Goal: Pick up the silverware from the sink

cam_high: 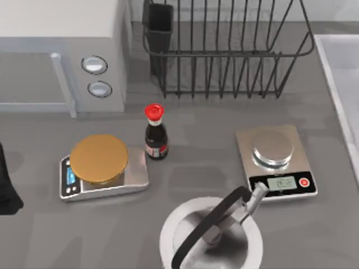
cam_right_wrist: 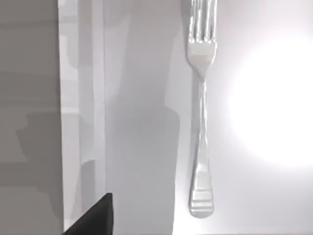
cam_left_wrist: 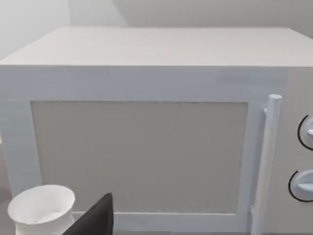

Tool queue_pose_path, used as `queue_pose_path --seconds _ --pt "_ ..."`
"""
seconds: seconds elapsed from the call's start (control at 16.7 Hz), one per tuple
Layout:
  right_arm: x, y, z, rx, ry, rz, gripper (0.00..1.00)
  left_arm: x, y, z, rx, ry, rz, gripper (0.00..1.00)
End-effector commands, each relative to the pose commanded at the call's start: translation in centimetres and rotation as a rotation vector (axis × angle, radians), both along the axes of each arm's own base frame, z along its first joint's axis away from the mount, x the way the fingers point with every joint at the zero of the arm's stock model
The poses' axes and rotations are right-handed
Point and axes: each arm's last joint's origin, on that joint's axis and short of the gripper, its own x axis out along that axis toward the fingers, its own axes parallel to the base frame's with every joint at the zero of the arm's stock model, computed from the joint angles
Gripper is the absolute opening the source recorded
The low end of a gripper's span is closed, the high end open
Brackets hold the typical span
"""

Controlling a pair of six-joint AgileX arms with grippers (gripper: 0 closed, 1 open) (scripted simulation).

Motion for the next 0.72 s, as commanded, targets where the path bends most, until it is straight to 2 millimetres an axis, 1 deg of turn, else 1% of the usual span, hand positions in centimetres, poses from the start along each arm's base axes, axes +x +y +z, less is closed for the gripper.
queue_pose_path --seconds 0.18,0.3,0.42,0.54,0.72 --pt "3.7 -1.4 -4.0 0.021 0.147 0.000 1.00 0.0 0.0 0.0 0.000 0.000 0.000 1.00" --pt "5.3 -2.1 -6.5 0.035 0.224 0.000 1.00 0.0 0.0 0.0 0.000 0.000 0.000 1.00" --pt "6.3 -2.6 -8.5 0.046 0.280 0.000 1.00 0.0 0.0 0.0 0.000 0.000 0.000 1.00" --pt "6.8 -2.8 -9.6 0.052 0.310 0.000 1.00 0.0 0.0 0.0 0.000 0.000 0.000 1.00" --pt "6.9 -2.9 -9.8 0.053 0.316 0.000 1.00 0.0 0.0 0.0 0.000 0.000 0.000 1.00"
